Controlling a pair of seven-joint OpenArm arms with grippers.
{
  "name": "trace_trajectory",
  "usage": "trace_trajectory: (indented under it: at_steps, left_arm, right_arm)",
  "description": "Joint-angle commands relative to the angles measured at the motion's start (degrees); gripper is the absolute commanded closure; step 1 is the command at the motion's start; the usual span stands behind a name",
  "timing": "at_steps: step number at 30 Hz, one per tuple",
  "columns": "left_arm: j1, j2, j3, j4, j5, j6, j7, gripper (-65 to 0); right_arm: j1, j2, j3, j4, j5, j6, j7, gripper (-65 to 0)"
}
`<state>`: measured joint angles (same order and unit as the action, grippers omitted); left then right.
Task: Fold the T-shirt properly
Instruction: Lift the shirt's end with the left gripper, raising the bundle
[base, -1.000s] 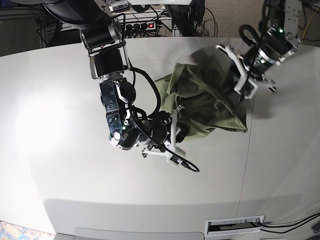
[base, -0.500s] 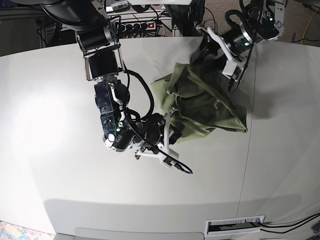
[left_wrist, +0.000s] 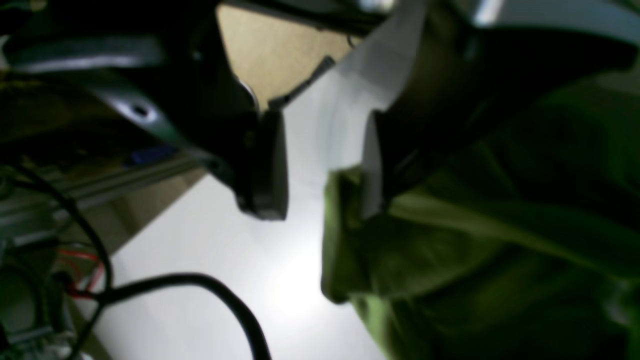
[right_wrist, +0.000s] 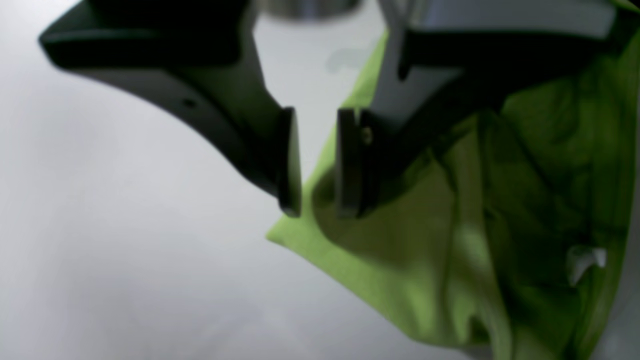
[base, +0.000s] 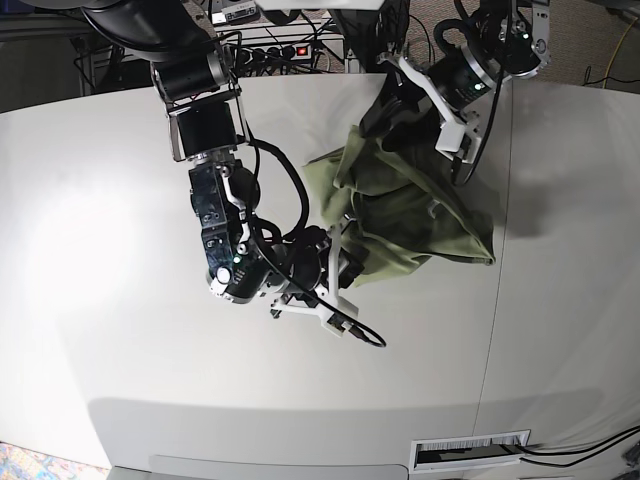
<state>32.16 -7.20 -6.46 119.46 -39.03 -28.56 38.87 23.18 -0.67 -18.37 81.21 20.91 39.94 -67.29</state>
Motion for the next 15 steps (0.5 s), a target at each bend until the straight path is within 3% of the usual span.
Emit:
trace_trajectory:
  at_steps: [1,15]
  left_arm:
    - [0.2,-0.1,-0.2,0.4,-0.1,-0.5,-1.4,-26.1]
    - [0.2,-0.1,0.0,-6.3,-1.1,-1.6,-5.9,-26.1]
  right_arm:
    - [1.7,-0.3,0.1,0.9,0.7,0.1,1.0,-13.6]
    - [1.8,-0.3,0.1,0.9,0.7,0.1,1.1,-13.6]
